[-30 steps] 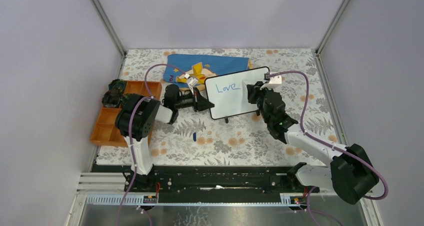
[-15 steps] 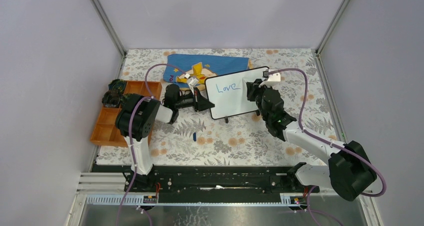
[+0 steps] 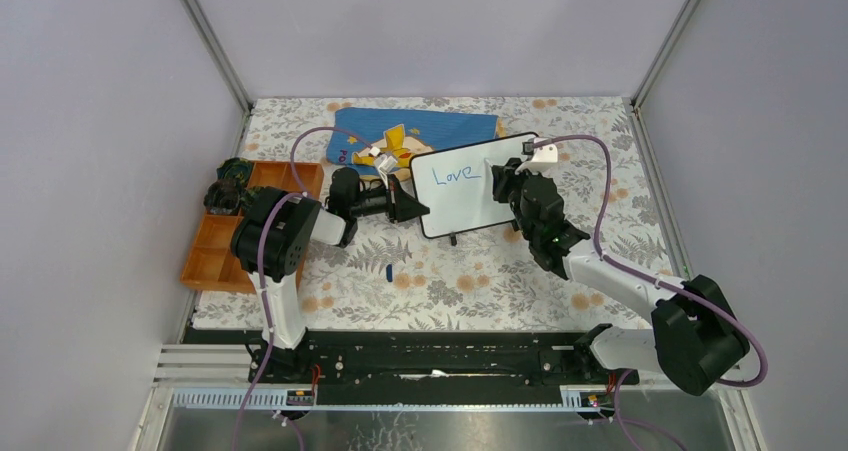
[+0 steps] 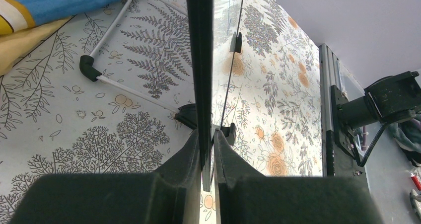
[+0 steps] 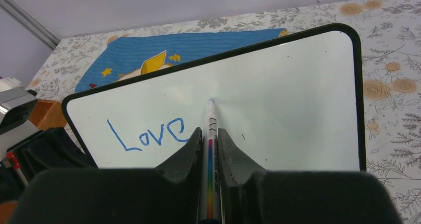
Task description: Write a sentence on the whiteboard
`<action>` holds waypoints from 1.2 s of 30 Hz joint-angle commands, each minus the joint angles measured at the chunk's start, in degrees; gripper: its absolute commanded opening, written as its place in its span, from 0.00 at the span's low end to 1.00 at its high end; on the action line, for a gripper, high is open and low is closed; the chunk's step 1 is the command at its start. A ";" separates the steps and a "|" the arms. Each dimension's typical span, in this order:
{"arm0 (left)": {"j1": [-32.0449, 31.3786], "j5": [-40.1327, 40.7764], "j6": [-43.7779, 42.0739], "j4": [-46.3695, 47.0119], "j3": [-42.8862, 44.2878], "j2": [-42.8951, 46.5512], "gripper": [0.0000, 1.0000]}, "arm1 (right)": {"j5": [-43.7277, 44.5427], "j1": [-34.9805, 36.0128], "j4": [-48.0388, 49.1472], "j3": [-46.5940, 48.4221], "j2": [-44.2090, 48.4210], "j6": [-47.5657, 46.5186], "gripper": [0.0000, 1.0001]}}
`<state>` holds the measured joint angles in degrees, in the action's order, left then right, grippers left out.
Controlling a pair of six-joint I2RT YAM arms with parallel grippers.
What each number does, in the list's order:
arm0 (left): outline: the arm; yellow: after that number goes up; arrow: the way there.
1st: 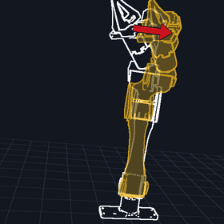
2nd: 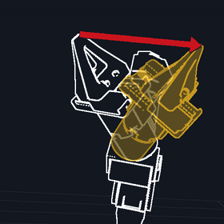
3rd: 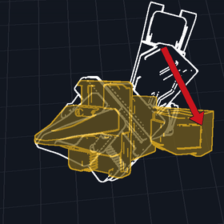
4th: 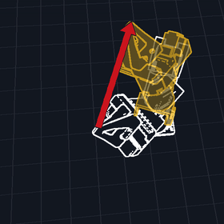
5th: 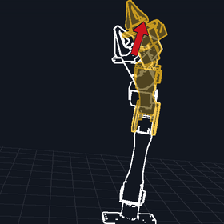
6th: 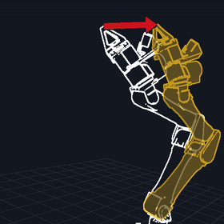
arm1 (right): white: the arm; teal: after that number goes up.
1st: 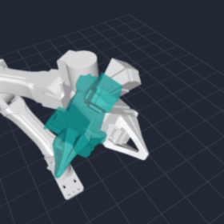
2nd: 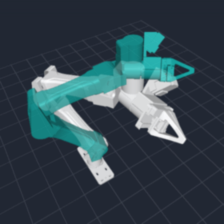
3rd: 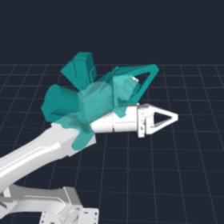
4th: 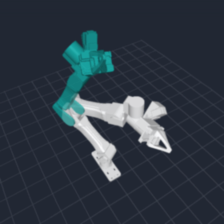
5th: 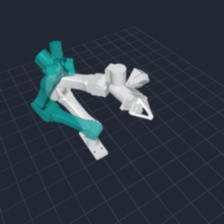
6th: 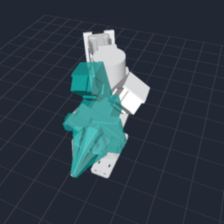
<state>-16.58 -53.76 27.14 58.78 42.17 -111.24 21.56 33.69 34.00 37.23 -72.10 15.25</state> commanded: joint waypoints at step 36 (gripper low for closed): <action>-2.84 3.07 -6.24 -11.73 -0.50 -0.47 0.00 | -0.23 -0.37 -3.95 -4.45 2.92 3.20 0.00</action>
<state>-17.32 -52.49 25.63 55.59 42.44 -109.95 21.56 33.69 31.24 33.26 -70.35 17.65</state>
